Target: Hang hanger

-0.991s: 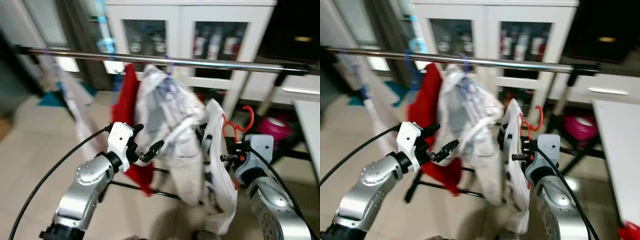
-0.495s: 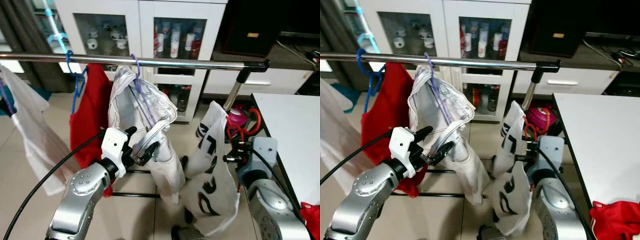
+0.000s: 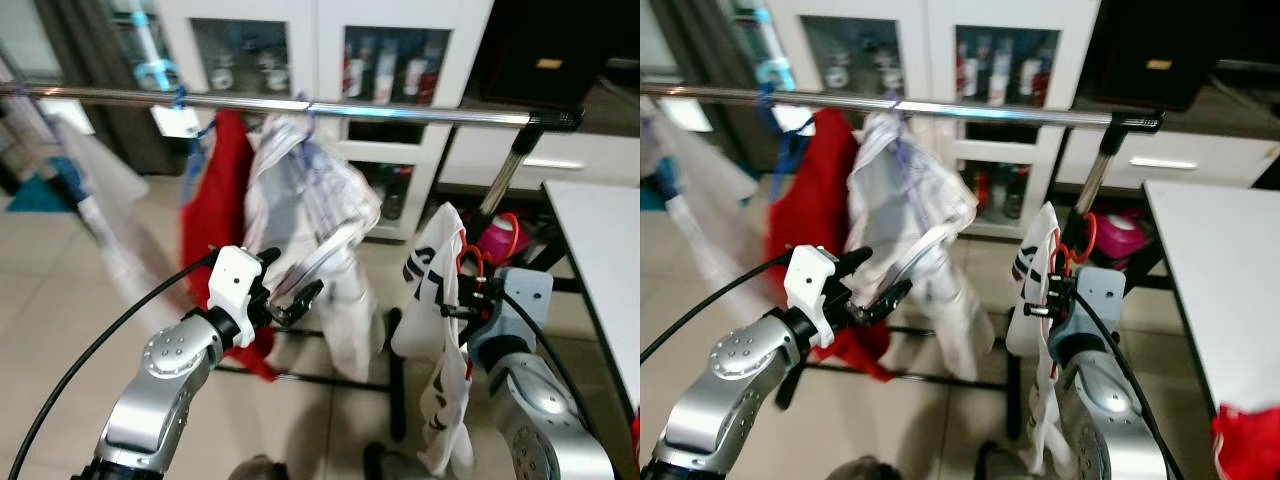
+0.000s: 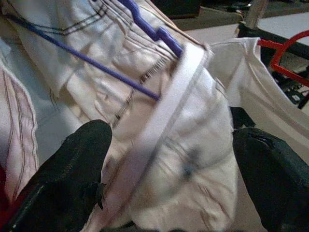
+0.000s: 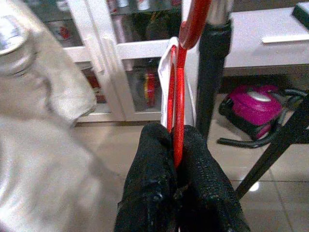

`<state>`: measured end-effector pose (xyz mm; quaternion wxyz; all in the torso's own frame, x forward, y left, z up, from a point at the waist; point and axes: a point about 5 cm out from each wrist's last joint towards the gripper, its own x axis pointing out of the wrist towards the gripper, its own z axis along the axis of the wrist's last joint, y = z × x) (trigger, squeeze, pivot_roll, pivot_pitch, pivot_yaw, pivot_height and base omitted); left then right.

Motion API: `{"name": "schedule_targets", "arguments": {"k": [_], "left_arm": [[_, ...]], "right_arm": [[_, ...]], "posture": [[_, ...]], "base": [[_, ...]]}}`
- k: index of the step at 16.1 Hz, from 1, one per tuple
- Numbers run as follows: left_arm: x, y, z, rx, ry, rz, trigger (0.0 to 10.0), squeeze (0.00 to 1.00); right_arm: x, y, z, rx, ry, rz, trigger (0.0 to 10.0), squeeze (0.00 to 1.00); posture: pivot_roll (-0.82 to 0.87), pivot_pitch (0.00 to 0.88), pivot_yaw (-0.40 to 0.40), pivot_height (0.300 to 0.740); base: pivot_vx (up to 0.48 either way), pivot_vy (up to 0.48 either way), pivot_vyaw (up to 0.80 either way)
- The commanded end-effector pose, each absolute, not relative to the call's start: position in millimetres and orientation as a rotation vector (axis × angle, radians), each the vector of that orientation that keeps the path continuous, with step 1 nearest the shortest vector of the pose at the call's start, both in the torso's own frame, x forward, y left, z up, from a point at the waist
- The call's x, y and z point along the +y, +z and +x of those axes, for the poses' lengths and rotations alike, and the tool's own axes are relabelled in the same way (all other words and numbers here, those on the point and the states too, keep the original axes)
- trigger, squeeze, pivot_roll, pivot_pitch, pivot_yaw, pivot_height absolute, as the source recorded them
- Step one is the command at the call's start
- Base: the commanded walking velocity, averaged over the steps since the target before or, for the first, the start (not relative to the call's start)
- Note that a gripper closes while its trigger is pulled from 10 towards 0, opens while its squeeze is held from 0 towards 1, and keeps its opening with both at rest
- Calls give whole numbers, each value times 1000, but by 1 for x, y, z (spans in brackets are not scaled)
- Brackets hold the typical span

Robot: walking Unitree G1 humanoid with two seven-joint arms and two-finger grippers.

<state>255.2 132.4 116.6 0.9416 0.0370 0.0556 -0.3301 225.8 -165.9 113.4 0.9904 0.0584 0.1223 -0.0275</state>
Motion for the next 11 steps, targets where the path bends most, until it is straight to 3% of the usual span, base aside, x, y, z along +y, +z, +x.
{"name": "schedule_targets", "arguments": {"k": [1, 5, 11], "left_arm": [[131, 119, 258, 109, -687, 73, 10000, 0], [131, 119, 258, 112, -698, 74, 10000, 0], [132, 119, 257, 120, -706, 76, 10000, 0]], "right_arm": [[-167, 118, 223, 230, -59, 136, 10000, 0], [-166, 117, 223, 238, -57, 132, 10000, 0], [-162, 118, 222, 244, -25, 126, 10000, 0]], "posture": [[-123, 71, 69, 740], [-118, 72, 72, 740], [-117, 85, 71, 740]], "base": [[-311, 0, -800], [-307, 0, -800], [-309, 0, -529]]}}
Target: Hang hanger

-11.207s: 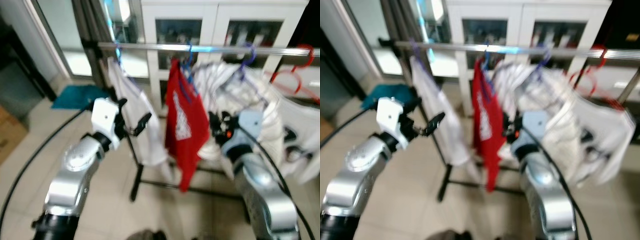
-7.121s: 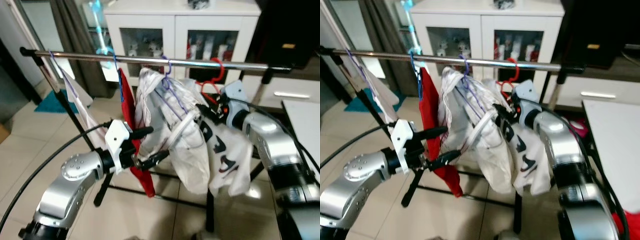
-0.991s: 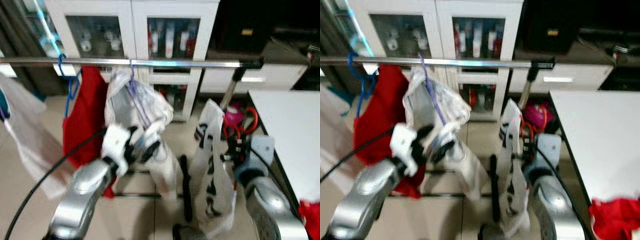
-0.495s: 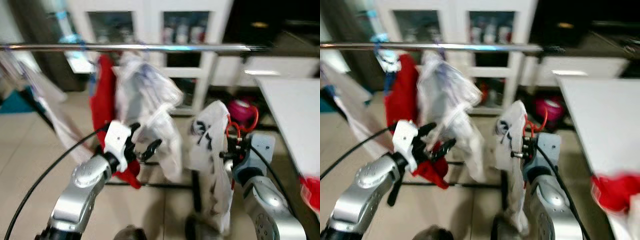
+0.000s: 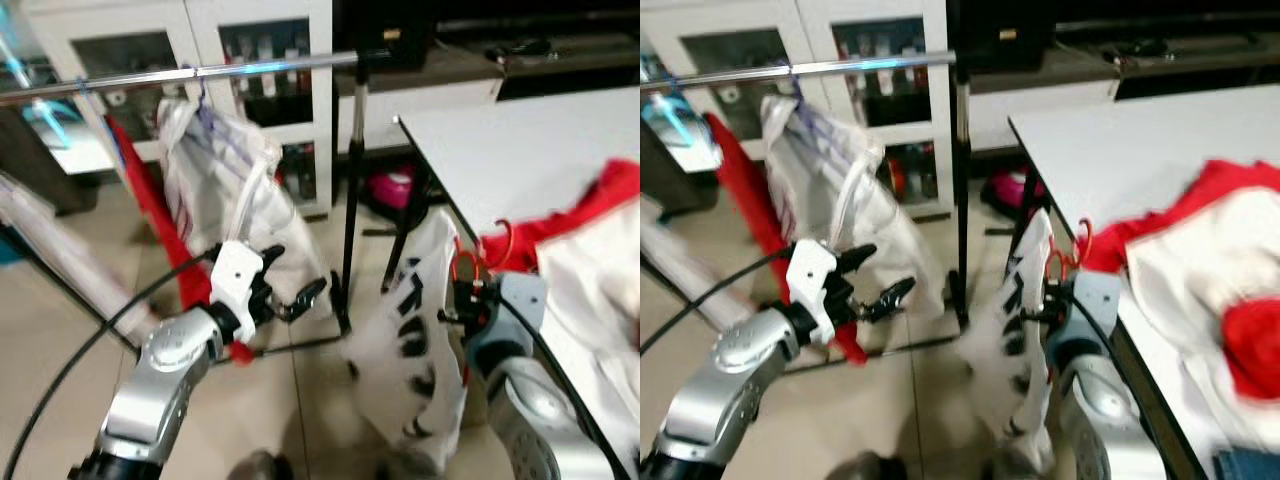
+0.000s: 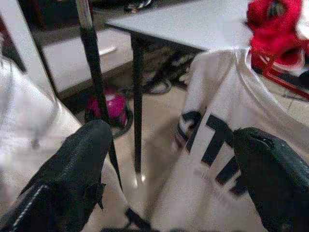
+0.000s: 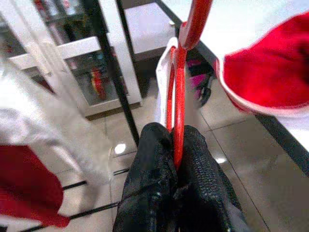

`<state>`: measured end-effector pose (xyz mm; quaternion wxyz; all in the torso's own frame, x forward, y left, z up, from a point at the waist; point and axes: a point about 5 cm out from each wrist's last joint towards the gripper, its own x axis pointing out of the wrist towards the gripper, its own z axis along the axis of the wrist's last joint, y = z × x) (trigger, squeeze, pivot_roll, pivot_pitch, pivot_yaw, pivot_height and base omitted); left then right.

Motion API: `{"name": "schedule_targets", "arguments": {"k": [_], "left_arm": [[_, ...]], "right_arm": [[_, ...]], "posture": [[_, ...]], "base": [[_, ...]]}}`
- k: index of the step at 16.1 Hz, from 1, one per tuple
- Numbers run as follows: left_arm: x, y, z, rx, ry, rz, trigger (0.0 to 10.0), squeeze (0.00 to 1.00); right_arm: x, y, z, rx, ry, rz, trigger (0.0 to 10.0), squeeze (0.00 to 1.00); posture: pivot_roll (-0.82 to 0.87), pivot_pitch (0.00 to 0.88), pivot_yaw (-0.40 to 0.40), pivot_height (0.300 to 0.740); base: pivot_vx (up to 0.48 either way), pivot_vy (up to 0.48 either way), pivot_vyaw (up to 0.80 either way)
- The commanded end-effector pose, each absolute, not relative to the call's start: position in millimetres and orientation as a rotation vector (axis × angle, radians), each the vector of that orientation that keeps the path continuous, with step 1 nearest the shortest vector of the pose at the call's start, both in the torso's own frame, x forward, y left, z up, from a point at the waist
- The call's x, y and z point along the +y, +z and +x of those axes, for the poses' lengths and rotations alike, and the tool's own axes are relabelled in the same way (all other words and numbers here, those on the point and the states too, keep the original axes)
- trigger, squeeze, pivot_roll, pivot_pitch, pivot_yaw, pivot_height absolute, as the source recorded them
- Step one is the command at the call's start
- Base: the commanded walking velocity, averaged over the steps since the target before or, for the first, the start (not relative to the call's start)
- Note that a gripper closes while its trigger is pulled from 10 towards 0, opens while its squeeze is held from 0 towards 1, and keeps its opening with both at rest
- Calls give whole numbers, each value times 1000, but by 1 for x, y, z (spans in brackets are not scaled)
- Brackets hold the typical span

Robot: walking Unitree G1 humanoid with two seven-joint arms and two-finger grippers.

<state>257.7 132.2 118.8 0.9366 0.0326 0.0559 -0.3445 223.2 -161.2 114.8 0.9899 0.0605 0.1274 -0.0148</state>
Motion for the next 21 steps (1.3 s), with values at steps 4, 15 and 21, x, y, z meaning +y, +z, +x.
{"name": "schedule_targets", "arguments": {"k": [4, 15, 21], "left_arm": [[133, 119, 257, 121, -708, 76, 10000, 0], [133, 120, 257, 121, -715, 74, 10000, 0], [132, 121, 259, 119, -720, 74, 10000, 0]], "right_arm": [[-157, 118, 222, 245, 41, 122, 10000, 0], [-155, 119, 221, 254, 137, 115, 10000, 0], [-156, 119, 222, 250, 132, 118, 10000, 0]], "posture": [[-115, 84, 70, 740], [-115, 81, 76, 740], [-116, 77, 78, 740]], "base": [[-307, 0, -480], [-308, 0, 0], [-309, 0, 0]]}}
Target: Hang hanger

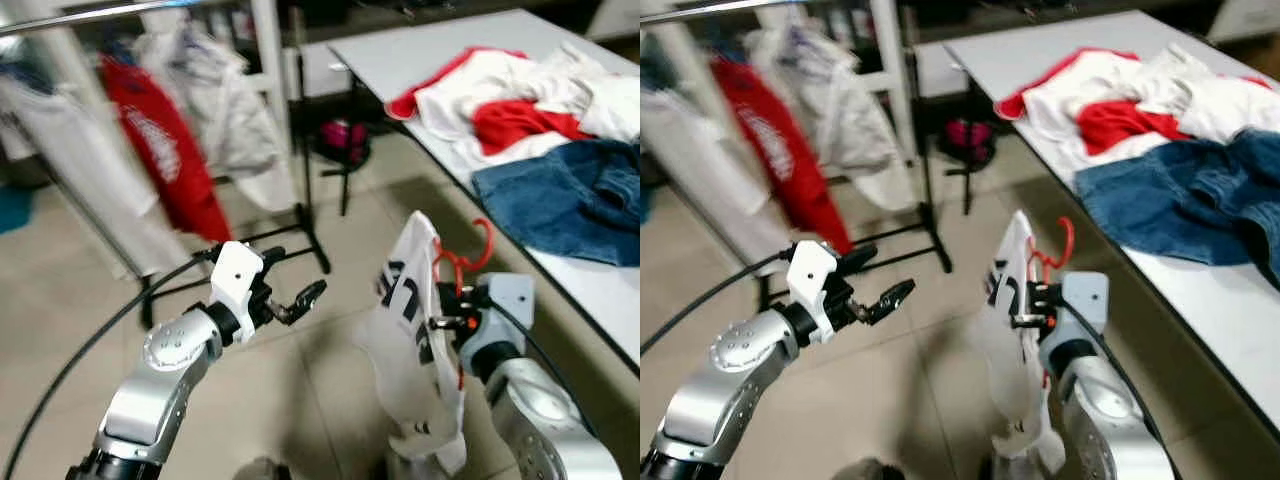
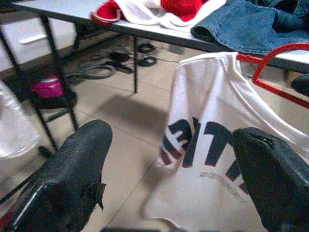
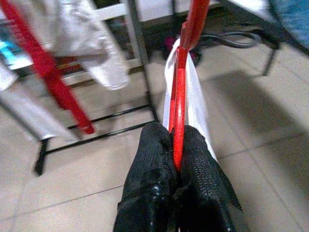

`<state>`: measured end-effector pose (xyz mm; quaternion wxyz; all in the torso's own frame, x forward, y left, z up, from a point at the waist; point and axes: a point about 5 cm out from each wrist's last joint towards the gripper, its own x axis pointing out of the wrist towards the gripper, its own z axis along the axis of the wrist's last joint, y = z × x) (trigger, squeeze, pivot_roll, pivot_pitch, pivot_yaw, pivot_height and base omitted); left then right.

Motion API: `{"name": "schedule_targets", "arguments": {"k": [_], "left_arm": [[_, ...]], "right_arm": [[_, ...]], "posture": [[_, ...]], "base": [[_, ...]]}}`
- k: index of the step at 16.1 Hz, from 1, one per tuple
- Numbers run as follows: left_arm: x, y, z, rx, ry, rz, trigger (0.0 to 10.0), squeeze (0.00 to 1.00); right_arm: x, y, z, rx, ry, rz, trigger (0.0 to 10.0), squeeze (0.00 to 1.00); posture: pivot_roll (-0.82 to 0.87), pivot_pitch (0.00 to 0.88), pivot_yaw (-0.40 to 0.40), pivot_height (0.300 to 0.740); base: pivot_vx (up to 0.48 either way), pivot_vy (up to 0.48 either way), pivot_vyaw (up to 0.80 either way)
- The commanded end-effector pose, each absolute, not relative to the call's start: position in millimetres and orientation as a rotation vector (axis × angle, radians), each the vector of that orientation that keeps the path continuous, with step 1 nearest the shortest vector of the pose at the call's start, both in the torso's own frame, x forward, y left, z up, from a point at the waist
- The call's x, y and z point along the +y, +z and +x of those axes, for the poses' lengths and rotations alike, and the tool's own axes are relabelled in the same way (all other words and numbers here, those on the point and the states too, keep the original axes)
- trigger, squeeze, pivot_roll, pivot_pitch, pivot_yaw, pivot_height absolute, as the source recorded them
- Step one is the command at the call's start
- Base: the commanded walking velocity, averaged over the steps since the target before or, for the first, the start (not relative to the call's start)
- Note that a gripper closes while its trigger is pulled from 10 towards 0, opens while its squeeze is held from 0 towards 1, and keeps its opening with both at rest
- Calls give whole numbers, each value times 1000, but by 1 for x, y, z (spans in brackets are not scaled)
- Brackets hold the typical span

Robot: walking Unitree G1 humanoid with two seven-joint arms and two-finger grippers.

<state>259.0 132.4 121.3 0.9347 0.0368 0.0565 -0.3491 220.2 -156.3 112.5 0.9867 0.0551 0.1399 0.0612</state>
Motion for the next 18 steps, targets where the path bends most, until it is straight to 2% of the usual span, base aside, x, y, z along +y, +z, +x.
{"name": "schedule_targets", "arguments": {"k": [1, 5, 6, 7, 8, 9, 13, 14, 15, 16, 17, 18], "left_arm": [[132, 121, 259, 119, -720, 74, 10000, 0], [133, 120, 264, 139, -700, 63, 10000, 0], [133, 121, 266, 134, -702, 57, 10000, 67], [133, 125, 271, 113, -704, 38, 10000, 1000], [131, 130, 273, 88, -731, 24, 10000, 1000], [130, 133, 275, 78, -755, 25, 10000, 1000], [114, 137, 285, 76, -855, -37, 10000, 1000], [111, 140, 288, 75, -868, -105, 10000, 565], [105, 145, 293, 70, -888, -231, 10000, 47], [102, 147, 296, 70, -902, -279, 10000, 0], [102, 146, 301, 81, -898, -266, 9490, 0], [103, 142, 306, 100, -875, -230, 4980, 0]], "right_arm": [[-156, 118, 222, 250, 134, 118, 10000, 0], [-148, 126, 227, 210, 228, 118, 10000, 0], [-146, 129, 229, 198, 256, 112, 10000, 0], [-142, 135, 234, 171, 307, 101, 9451, 0], [-138, 141, 238, 143, 340, 90, 2627, 0], [-136, 146, 241, 125, 361, 78, 0, 0], [-122, 158, 245, 82, 455, 0, 0, 0], [-119, 161, 245, 70, 468, -6, 0, 0], [-115, 166, 246, 52, 488, -16, 0, 0], [-113, 170, 246, 38, 502, -25, 0, 0], [-111, 173, 246, 26, 516, -33, 0, 0], [-109, 175, 246, 15, 525, -37, 0, 0]], "posture": [[-117, 75, 80, 740], [-117, 73, 82, 740], [-123, 67, 90, 740], [-122, 65, 91, 740], [-122, 65, 91, 740], [-122, 65, 91, 740], [-126, 49, 90, 740], [-130, 48, 91, 740], [-133, 46, 95, 740], [-136, 43, 99, 740], [-141, 38, 106, 740], [-143, 35, 108, 740]], "base": [[-307, 0, 0], [-75, 0, 0], [0, 0, 0], [0, 0, 0], [0, 0, 0], [0, 0, 0], [0, 0, 0], [0, 0, 0], [0, 0, 0], [0, 0, 0], [0, 0, 0], [0, 0, 0]]}}
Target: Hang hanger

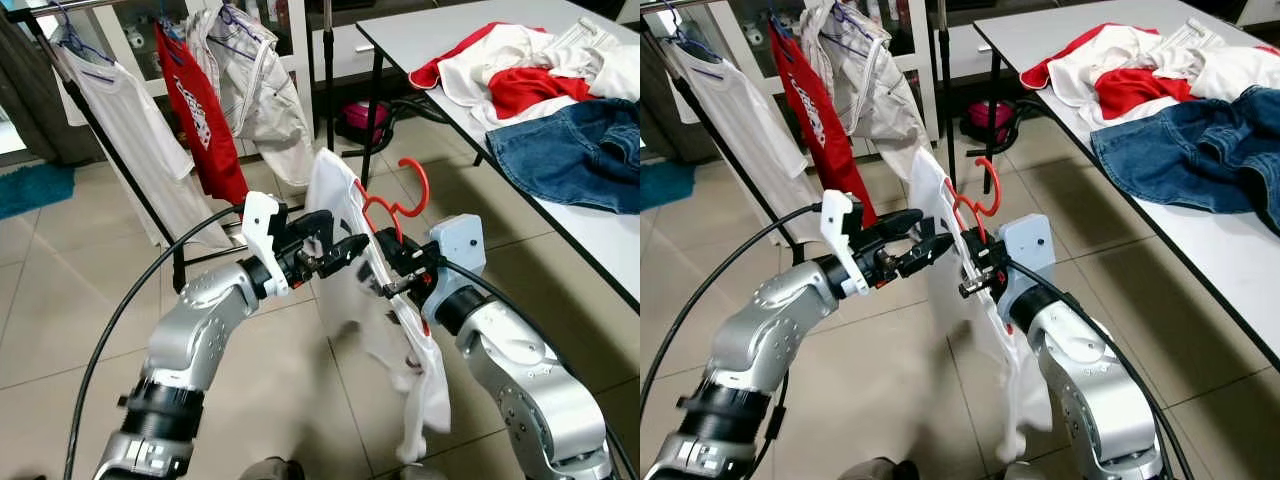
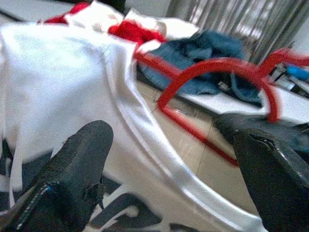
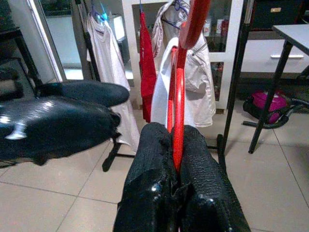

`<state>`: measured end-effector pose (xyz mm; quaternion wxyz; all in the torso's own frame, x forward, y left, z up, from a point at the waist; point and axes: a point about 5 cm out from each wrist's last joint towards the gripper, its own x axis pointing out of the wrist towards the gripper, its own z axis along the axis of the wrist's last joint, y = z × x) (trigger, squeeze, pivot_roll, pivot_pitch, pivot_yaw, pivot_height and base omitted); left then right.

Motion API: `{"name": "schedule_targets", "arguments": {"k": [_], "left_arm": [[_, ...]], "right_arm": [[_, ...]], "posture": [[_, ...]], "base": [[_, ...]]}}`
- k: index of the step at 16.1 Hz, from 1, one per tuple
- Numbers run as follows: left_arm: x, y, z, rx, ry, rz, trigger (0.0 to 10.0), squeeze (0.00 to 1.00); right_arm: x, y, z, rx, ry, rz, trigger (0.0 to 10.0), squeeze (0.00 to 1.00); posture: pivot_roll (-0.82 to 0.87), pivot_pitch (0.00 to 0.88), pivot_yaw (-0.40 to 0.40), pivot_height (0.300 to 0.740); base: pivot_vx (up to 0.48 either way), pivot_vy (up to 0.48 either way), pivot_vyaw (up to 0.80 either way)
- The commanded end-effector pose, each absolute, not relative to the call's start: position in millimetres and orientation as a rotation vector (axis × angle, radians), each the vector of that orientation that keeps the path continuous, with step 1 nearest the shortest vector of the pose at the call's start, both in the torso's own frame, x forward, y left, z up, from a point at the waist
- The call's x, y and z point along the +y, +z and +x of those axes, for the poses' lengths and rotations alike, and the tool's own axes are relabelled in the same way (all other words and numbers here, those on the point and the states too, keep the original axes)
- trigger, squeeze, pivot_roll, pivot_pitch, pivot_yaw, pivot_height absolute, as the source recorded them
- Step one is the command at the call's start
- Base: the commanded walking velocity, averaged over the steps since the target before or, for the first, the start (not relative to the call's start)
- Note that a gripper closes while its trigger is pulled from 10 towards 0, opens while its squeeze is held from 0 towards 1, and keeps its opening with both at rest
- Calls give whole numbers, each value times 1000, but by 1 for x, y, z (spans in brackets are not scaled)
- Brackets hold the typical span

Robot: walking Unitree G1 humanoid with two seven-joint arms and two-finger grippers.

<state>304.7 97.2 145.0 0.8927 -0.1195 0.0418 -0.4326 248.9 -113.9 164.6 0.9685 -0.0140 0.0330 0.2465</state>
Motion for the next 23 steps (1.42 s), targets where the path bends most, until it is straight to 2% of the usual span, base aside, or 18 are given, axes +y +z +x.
{"name": "schedule_targets", "arguments": {"k": [1, 2, 6, 13, 14, 15, 16, 17, 18, 19, 23], "left_arm": [[104, 137, 312, 129, -841, -212, 3765, 0], [103, 136, 314, 132, -846, -221, 0, 0], [102, 137, 323, 120, -830, -200, 0, 0], [92, 141, 322, 74, -925, -267, 0, 0], [92, 141, 322, 73, -927, -267, 314, 0], [92, 141, 321, 77, -932, -262, 1255, 0], [92, 140, 322, 81, -928, -263, 3176, 0], [92, 140, 322, 83, -930, -263, 3647, 0], [91, 139, 322, 85, -930, -261, 3176, 0], [92, 136, 324, 105, -912, -242, 0, 0], [95, 133, 328, 116, -867, -222, 0, 0]], "right_arm": [[-108, 179, 246, 2, 533, -37, 0, 0], [-107, 180, 246, -3, 536, -38, 0, 0], [-104, 184, 246, -18, 545, -38, 0, 0], [-102, 183, 244, -15, 554, -40, 0, 0], [-102, 183, 244, -15, 554, -40, 0, 0], [-102, 182, 244, -13, 554, -40, 0, 0], [-102, 182, 244, -13, 555, -41, 0, 0], [-102, 182, 244, -13, 555, -41, 0, 0], [-102, 182, 244, -13, 555, -41, 0, 0], [-102, 182, 244, -13, 555, -41, 0, 0], [-101, 182, 243, -14, 553, -39, 0, 0]], "posture": [[-143, 33, 110, 740], [-145, 32, 112, 740], [-148, 27, 116, 740], [-155, 12, 121, 740], [-155, 12, 121, 740], [-155, 12, 122, 740], [-155, 12, 122, 740], [-155, 12, 122, 740], [-155, 12, 122, 740], [-155, 12, 122, 740], [-155, 12, 122, 740]], "base": [[0, 0, 0], [0, 0, 0], [0, 0, 0], [0, 0, 0], [0, 0, 0], [0, 0, 0], [0, 0, 0], [0, 0, 0], [0, 0, 0], [0, 0, 0], [0, 0, 0]]}}
